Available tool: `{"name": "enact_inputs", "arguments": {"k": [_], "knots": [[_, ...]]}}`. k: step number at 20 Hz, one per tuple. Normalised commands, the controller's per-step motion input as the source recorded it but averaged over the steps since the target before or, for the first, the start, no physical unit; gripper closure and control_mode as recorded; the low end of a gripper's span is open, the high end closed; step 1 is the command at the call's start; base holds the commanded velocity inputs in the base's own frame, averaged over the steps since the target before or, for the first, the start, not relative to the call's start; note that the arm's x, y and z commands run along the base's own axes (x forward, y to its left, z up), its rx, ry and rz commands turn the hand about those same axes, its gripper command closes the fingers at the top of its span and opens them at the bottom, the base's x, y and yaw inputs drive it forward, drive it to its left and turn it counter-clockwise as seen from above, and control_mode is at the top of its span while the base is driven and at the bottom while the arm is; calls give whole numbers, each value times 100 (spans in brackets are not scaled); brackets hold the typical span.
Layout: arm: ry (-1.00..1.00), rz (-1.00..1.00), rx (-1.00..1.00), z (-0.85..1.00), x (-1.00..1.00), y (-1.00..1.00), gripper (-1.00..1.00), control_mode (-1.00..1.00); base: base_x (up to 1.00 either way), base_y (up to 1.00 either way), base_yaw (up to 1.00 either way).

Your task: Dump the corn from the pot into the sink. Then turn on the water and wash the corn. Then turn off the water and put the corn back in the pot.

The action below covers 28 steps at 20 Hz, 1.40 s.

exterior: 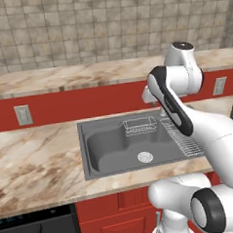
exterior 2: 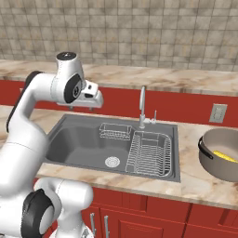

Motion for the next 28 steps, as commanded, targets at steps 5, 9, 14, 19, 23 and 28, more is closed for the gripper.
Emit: {"name": "enact_inputs", "arguments": {"k": [5,9,14,19,23,28], "knots": [[0,-2,-3,-12,-3,-46,-100,-100,0,0,0],[0,-4,-8,-8,-1,-48,-100,-100,0,0,0],[0,-3,-16,-3,0,-48,-100,-100,0,0,0],[0,-1,-8,-2,0,-58,-100,-100,0,0,0],[0,0,-3,-10,0,-63,-100,-100,0,0,0],[1,0,0,-17,0,-73,-100,-100,0,0,0]]}}
